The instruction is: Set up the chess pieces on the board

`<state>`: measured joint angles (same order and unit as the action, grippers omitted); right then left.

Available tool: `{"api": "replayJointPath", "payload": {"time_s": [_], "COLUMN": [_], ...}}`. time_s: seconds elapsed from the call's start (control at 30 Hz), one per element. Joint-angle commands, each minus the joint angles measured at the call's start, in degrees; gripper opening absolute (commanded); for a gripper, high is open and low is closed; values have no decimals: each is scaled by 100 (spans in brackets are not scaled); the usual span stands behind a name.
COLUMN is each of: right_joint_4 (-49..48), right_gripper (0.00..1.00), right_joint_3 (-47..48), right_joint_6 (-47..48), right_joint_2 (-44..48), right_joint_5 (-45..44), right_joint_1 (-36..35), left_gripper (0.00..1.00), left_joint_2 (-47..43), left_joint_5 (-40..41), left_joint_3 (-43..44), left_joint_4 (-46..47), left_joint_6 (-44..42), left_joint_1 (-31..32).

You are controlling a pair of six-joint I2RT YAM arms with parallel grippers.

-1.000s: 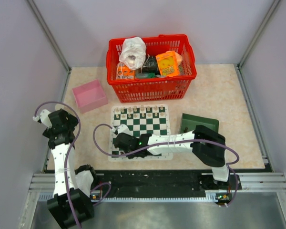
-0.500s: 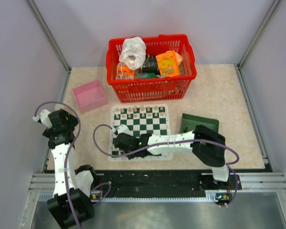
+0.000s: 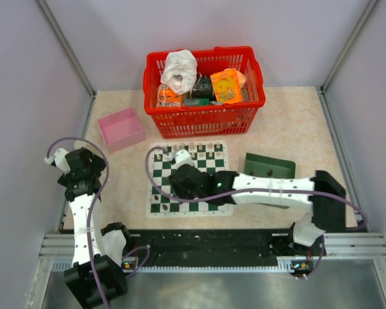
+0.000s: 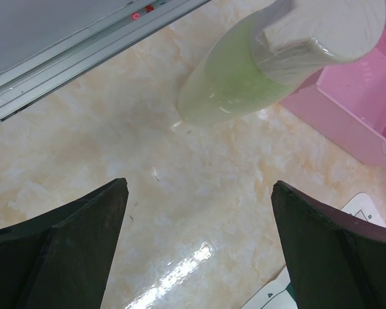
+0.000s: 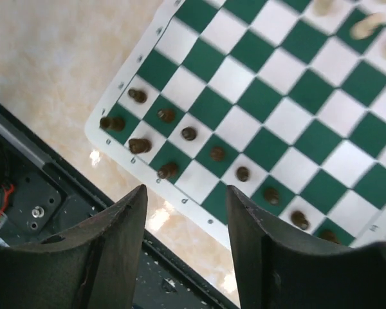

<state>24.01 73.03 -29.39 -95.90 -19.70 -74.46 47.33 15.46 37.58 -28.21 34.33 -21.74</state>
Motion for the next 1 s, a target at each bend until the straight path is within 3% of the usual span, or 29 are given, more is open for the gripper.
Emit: {"api": "replayJointPath", "payload": {"time_s": [0.0, 0.13, 0.27, 0.43, 0.7, 0.97], "right_joint_4": [-151, -142, -46, 217, 297, 367], "right_gripper": [53, 59, 61, 61, 58, 52], "right_joint_3": [-683, -1667, -2590, -3014, -3032, -3041], "right_joint_6": [-93, -313, -463, -164, 231, 311], "right_joint_2": [1255, 2257, 3137, 3473, 3183, 3121], "right_joint_5": [-455, -553, 79, 511, 915, 943], "right_joint_1": [571, 1335, 2617, 3867, 4738, 4897], "left_gripper": [99, 99, 99, 99, 99, 99], "left_joint_2": [-145, -145, -136, -75, -22, 39], "left_joint_5": [-26, -26, -35, -263, -369, -307], "left_joint_3": [118, 118, 118, 100, 91, 127], "left_joint_4": [87, 87, 87, 201, 281, 281], "left_joint_6": [-31, -31, -14, 92, 153, 127], "left_joint_1": [-41, -32, -32, -41, -41, -41]}}
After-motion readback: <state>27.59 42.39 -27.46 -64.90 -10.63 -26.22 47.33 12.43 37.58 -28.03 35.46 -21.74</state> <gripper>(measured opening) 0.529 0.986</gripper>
